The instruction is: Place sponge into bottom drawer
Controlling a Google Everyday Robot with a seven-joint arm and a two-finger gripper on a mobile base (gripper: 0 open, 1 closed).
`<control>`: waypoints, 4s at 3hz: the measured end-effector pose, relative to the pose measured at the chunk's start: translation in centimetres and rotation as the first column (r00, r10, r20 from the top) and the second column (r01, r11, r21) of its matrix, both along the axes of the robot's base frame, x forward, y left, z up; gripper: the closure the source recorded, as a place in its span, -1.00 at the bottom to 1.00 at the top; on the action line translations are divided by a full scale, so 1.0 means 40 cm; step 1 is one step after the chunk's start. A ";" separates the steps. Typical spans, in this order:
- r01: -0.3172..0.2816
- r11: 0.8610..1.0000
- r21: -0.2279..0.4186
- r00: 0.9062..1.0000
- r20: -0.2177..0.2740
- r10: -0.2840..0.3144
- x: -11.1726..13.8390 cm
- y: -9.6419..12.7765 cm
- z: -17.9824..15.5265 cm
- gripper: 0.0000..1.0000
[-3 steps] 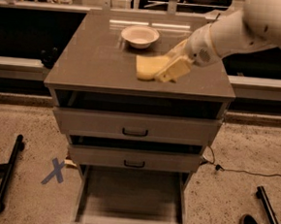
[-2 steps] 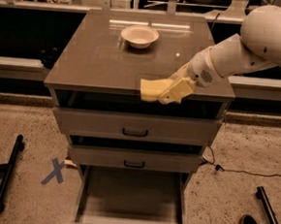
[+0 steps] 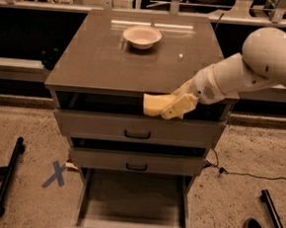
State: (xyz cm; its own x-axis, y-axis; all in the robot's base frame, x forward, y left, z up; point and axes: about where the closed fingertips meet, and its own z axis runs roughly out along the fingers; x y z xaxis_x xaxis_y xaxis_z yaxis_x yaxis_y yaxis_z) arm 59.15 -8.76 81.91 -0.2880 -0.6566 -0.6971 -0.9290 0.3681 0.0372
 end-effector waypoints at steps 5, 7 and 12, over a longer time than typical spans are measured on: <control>0.104 0.995 0.002 0.907 -0.409 -0.094 -0.191 0.011 -0.503 1.00; 0.274 0.953 -0.129 0.806 -0.510 -0.301 -0.229 -0.046 -0.817 1.00; 0.225 0.972 -0.071 0.784 -0.579 -0.224 -0.205 0.028 -1.202 1.00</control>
Offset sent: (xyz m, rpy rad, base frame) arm -0.0683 -0.0097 -0.1597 0.0636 0.3569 -0.1032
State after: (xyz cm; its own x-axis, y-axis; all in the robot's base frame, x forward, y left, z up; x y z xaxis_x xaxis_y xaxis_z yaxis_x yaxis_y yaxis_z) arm 50.96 -7.64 33.83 -0.7766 -0.5219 -0.3529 -0.6244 0.5631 0.5414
